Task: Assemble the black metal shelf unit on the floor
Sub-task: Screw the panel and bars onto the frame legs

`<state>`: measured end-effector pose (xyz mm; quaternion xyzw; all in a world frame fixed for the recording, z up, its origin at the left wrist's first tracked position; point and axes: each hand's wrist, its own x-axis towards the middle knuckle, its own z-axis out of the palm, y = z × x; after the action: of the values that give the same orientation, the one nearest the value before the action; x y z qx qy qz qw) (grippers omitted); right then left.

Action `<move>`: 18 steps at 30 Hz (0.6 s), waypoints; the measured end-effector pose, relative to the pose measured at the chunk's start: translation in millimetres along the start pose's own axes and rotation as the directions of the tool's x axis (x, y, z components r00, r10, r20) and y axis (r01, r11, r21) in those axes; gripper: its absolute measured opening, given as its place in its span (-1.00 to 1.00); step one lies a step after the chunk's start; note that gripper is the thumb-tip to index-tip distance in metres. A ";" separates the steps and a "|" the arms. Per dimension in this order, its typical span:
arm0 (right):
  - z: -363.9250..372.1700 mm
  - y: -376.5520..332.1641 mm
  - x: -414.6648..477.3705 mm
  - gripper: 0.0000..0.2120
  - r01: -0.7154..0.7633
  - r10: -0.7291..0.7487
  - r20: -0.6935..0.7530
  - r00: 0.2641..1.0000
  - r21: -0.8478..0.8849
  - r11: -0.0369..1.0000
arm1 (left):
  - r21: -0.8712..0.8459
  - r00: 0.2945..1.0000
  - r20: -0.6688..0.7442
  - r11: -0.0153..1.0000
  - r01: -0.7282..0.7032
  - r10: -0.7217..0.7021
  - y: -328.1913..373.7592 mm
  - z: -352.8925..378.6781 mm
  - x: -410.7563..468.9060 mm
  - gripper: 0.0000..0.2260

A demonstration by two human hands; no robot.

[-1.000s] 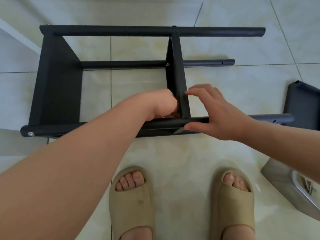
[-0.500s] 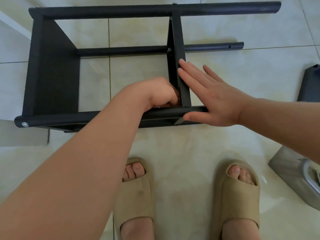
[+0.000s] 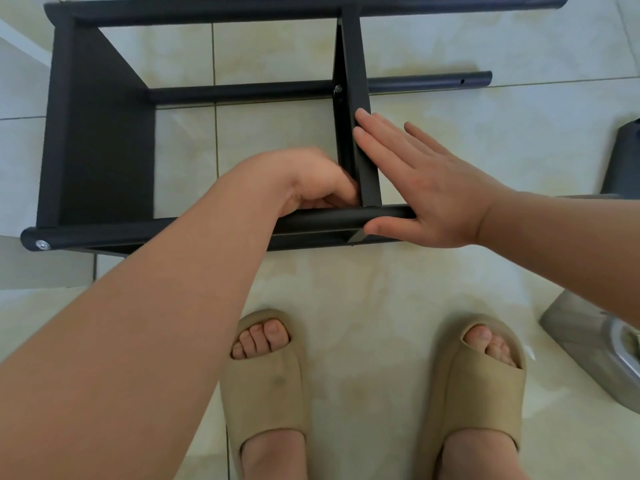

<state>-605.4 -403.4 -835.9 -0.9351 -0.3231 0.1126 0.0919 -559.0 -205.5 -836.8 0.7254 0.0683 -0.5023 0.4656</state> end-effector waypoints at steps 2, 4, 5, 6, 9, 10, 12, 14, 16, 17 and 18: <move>0.3 0.2 0.1 -0.03 -0.001 0.001 -0.003 1.000 -0.006 1.000 | -0.036 1.000 0.027 0.999 0.015 -0.014 0.5 -0.8 1.3 -0.84; 0.5 0.4 0.1 -0.03 -0.001 0.001 -0.002 1.000 -0.013 1.000 | -0.069 0.997 0.064 0.997 0.045 -0.041 0.7 -2.0 2.6 -0.83; 0.6 0.4 0.2 -0.03 -0.001 0.001 0.000 1.000 -0.017 1.000 | -0.078 0.995 0.086 0.995 0.064 -0.058 0.7 -2.7 3.3 -0.84; 0.6 0.5 0.2 -0.03 -0.002 0.002 0.002 1.000 -0.020 1.000 | -0.082 0.991 0.109 0.993 0.084 -0.075 0.8 -3.4 3.8 -0.84; 0.5 0.6 0.1 -0.03 -0.002 0.002 -0.001 1.000 -0.018 1.000 | -0.093 0.980 0.162 0.987 0.135 -0.118 0.5 -4.8 6.0 -0.84; 0.4 0.5 -0.1 -0.03 -0.001 0.001 -0.004 1.000 -0.017 1.000 | -0.097 0.976 0.174 0.984 0.148 -0.129 0.3 -5.0 6.5 -0.84; 0.5 0.5 -0.4 -0.03 0.001 -0.001 -0.011 1.000 -0.020 1.000 | -0.101 0.968 0.203 0.980 0.172 -0.149 0.5 -5.6 7.0 -0.83; 0.4 0.4 -0.4 -0.03 0.001 -0.002 -0.013 1.000 -0.025 1.000 | -0.106 0.959 0.229 0.975 0.194 -0.166 0.6 -6.7 7.3 -0.82; 0.1 0.2 -0.4 -0.03 -0.002 0.001 -0.008 1.000 -0.028 1.000 | -0.113 0.956 0.236 0.973 0.203 -0.172 0.4 -7.3 7.9 -0.81; 0.0 0.1 -0.3 -0.03 -0.003 0.003 -0.006 1.000 -0.028 1.000 | -0.107 0.958 0.232 0.974 0.198 -0.169 0.3 -7.2 8.4 -0.81; -0.1 -0.2 -0.3 -0.03 -0.004 0.004 -0.006 1.000 -0.028 1.000 | -0.094 0.961 0.223 0.978 0.188 -0.163 0.1 -6.6 8.8 -0.82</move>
<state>-605.7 -403.5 -835.7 -0.9373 -0.3224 0.1057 0.0796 -550.3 -203.9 -843.3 0.6304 0.1105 -0.6122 0.4644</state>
